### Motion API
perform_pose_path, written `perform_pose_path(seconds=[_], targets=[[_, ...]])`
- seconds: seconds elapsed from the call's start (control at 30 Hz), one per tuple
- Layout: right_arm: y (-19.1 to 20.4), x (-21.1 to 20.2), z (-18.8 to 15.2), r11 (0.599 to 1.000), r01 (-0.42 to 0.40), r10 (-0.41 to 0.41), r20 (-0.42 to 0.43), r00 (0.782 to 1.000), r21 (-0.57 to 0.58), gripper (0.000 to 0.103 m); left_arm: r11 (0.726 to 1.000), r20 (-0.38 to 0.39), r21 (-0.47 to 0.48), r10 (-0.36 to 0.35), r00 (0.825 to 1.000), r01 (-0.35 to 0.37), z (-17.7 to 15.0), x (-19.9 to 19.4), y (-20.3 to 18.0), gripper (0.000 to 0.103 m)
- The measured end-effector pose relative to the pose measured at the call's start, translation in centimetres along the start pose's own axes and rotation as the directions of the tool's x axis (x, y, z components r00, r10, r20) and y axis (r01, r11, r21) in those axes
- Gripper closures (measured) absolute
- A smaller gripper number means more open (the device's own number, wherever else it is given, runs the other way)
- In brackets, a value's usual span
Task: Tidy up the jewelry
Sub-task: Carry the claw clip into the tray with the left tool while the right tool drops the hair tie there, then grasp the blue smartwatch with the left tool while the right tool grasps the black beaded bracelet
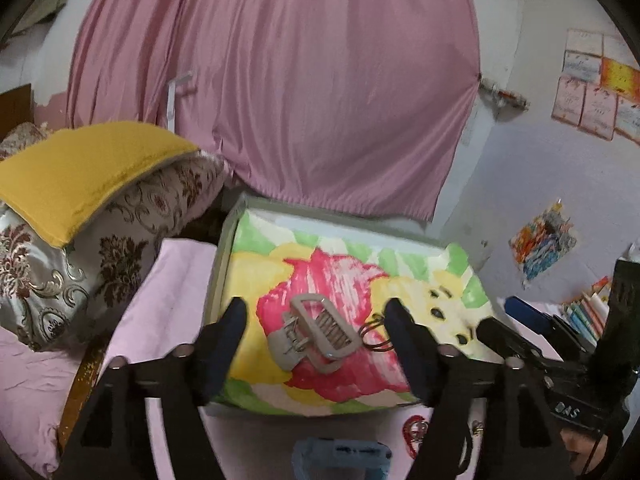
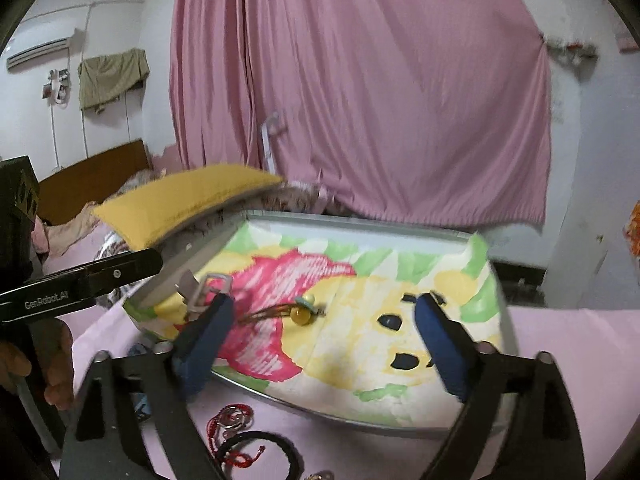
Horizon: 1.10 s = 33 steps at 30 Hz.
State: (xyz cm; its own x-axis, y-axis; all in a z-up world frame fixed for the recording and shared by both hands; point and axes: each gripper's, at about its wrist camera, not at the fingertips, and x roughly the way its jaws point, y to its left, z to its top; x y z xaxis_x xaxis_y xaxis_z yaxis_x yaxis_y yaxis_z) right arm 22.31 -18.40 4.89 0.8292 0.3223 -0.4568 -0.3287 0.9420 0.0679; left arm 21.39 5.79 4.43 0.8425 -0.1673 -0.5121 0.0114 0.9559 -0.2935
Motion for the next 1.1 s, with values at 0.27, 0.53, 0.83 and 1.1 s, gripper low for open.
perform_pose_path(seconds=[0.27, 0.53, 0.83, 1.1], targets=[[0.7, -4.7, -0.7, 0.999, 0.043, -0.040, 0.155, 0.987, -0.019, 0.002, 1.000, 0.164, 0.010, 0.026, 0.986, -0.027, -1.4, -4.2, -0.3, 0.001], [0.9, -7.7, -1.6, 0.999, 0.044, -0.039, 0.195, 0.980, -0.025, 0.002, 0.995, 0.175, 0.089, 0.025, 0.984, -0.041, -3.1, -6.3, -1.1, 0.001], [0.3, -8.2, -3.2, 0.997, 0.045, -0.039, 0.092, 0.995, -0.066, 0.002, 0.992, 0.079, 0.120, 0.023, 0.997, -0.033, -4.8, -6.5, -0.6, 0.001], [-0.7, -7.2, -4.3, 0.997, 0.020, -0.024, -0.046, 0.999, -0.079, 0.002, 0.993, -0.045, 0.118, 0.026, 0.999, -0.020, -5.9, -5.6, 0.0, 0.001]])
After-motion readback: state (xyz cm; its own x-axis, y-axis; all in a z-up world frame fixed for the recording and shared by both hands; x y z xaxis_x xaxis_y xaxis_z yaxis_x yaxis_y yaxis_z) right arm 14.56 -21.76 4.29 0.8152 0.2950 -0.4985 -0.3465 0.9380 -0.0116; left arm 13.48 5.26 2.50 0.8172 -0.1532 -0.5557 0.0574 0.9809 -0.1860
